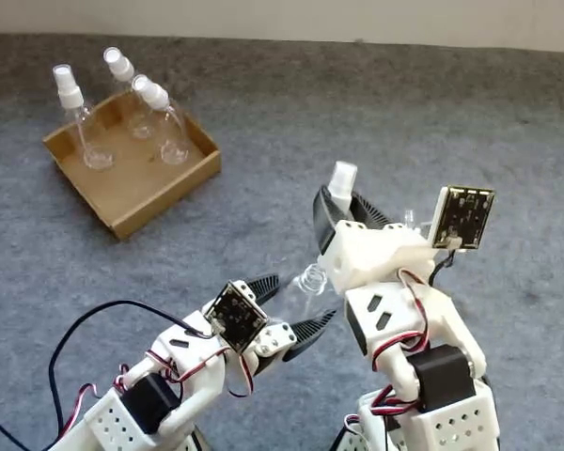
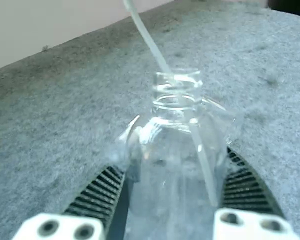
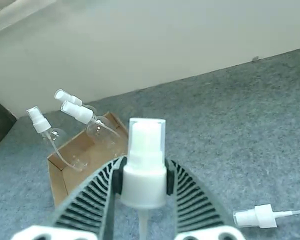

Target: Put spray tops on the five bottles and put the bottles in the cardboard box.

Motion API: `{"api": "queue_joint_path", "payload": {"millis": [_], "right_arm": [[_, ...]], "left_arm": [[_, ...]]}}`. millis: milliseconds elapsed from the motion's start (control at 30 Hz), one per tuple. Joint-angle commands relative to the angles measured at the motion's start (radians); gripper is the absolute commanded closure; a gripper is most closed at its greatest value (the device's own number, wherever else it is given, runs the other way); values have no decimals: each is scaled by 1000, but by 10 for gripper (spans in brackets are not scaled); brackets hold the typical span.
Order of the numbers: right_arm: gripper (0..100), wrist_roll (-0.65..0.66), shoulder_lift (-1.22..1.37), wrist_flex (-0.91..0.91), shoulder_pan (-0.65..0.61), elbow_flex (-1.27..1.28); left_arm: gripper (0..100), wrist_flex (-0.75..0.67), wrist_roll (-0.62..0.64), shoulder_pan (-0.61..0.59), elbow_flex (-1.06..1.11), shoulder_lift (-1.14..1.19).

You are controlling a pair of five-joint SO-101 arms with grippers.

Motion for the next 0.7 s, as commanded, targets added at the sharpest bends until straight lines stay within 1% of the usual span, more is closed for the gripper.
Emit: {"api": "queue_joint_path", "payload": {"millis": [0,200,267,533,667], "right_arm": [[989,14,-10,35,-12,-10],[988,15,-10,93,-12,-10],[988,15,-10,114,-12,-15],[988,15,-16,180,-12,-22],[988,15,-97,179,-12,-22]], "left_arm": [[888,-103,8,7,21,-18],[888,-213,9,-62,21,-18],[888,-215,9,-79,21,-18],[888,-213,9,-81,21,-18],[888,-213,9,-81,21,-18]]}}
